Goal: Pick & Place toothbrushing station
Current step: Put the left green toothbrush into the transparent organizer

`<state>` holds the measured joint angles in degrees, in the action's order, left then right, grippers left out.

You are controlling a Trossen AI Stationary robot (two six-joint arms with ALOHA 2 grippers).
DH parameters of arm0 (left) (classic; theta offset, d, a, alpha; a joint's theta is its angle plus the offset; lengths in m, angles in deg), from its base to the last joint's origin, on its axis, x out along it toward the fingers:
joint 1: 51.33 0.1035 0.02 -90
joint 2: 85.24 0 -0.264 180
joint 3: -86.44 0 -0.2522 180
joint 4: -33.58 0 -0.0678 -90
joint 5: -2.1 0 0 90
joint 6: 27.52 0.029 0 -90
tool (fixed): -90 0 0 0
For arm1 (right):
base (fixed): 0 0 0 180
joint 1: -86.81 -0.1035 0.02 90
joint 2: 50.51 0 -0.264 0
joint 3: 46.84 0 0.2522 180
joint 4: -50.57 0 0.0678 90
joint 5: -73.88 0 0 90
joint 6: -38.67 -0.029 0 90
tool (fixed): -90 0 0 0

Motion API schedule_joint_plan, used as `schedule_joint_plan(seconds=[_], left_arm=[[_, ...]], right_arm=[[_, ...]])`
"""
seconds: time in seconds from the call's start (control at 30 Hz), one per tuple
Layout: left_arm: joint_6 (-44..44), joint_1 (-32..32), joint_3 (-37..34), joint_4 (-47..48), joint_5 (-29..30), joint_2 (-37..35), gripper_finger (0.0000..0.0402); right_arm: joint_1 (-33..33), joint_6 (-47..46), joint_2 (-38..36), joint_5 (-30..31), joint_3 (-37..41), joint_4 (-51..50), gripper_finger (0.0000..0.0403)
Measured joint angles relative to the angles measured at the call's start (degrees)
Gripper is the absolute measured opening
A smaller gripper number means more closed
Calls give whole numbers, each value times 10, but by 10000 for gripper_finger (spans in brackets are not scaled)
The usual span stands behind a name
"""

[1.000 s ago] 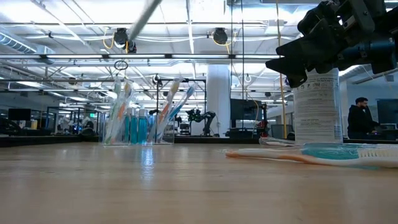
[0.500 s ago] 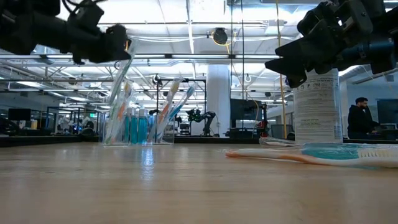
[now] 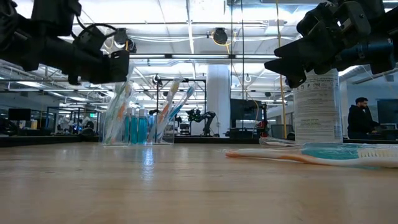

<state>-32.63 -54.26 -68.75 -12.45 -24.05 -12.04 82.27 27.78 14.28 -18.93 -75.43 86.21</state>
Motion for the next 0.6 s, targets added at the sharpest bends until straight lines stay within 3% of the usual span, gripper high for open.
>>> schedule_joint_plan(seconds=[0.37,0.6], left_arm=[[21,-102,0,2,127,16,5],[-61,-130,0,112,154,16,3]], right_arm=[[0,-4,0,-2,0,-16,187],[0,-32,0,-2,0,-17,187]])
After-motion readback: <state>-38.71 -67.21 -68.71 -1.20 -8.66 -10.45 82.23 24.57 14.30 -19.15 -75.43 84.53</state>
